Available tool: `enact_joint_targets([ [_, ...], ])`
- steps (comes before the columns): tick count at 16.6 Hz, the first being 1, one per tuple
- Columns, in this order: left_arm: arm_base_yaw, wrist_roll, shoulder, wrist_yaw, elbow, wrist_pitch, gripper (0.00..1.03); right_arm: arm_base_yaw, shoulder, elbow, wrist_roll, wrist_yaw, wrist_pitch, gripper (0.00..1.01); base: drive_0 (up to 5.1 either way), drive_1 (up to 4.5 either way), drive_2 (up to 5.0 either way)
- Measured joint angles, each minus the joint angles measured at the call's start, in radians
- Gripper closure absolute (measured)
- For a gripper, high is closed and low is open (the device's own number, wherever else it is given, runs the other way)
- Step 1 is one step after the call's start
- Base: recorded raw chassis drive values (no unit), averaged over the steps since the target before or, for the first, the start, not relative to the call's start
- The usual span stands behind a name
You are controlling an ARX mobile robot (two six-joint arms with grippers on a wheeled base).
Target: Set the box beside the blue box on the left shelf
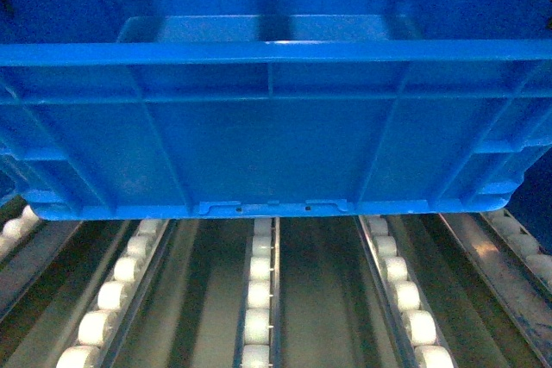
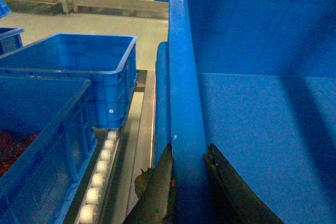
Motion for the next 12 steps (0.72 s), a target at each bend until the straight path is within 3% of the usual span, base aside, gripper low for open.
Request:
enact_joint_targets([
  [12,0.000,0.000,0.000,0.000,0.000,0.000,0.94,0.000,0.000,0.000,0.000,0.000,0.000,0.92,0.0,0.00,0.0],
])
